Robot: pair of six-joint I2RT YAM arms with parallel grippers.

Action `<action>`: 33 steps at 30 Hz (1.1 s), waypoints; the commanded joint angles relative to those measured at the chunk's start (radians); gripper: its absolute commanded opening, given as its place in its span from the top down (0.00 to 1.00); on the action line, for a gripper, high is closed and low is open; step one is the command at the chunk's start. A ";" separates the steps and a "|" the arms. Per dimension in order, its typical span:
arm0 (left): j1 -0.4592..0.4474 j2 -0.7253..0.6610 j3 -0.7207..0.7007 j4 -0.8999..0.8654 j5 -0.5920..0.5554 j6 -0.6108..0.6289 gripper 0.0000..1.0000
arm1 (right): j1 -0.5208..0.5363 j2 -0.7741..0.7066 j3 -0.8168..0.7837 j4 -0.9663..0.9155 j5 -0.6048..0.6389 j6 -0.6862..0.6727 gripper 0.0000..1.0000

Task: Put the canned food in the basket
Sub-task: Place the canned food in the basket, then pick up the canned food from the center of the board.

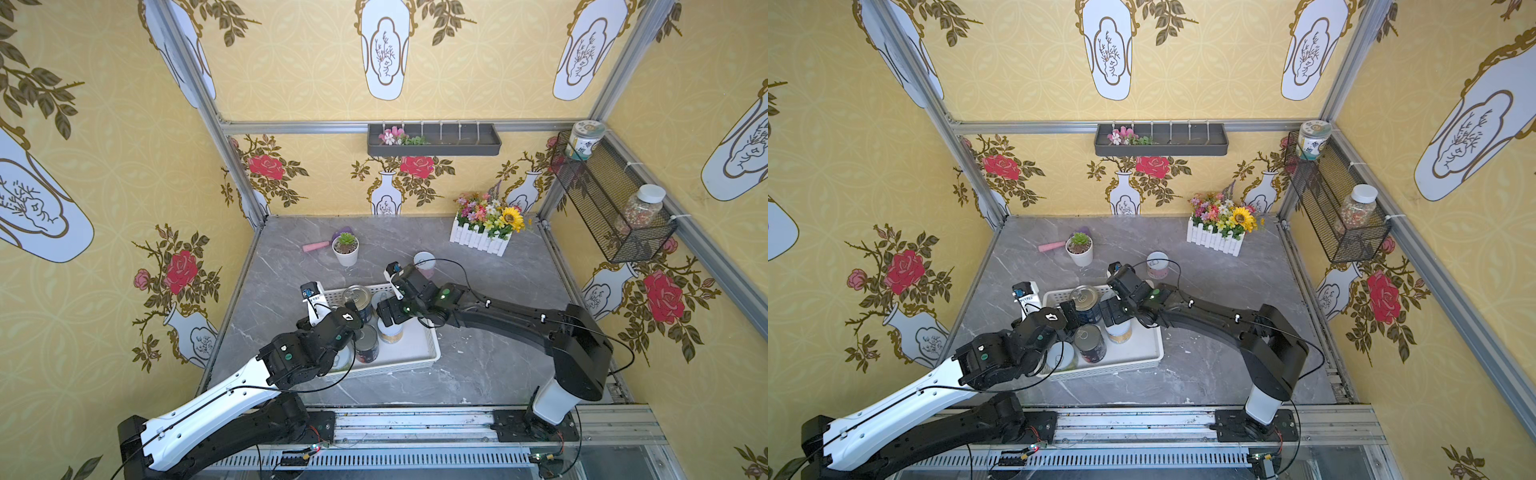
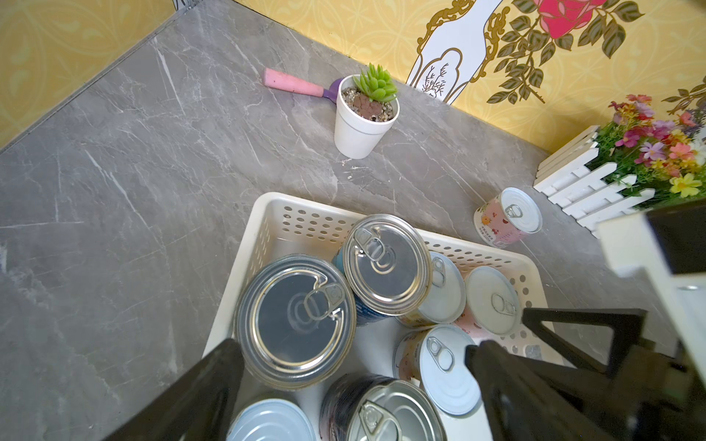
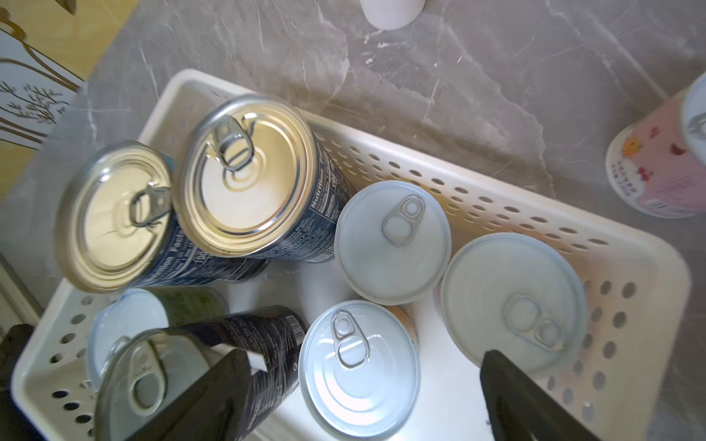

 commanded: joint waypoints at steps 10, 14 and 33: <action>0.001 0.002 -0.002 0.018 -0.003 0.002 0.00 | -0.191 -0.127 -0.015 -0.021 0.131 0.047 0.03; 0.000 0.005 0.001 0.015 -0.004 0.001 0.00 | -0.249 -0.062 0.122 -0.117 0.139 0.049 0.03; 0.001 -0.006 0.000 0.017 0.005 0.002 0.00 | -0.385 0.322 0.586 -0.346 0.150 -0.025 0.03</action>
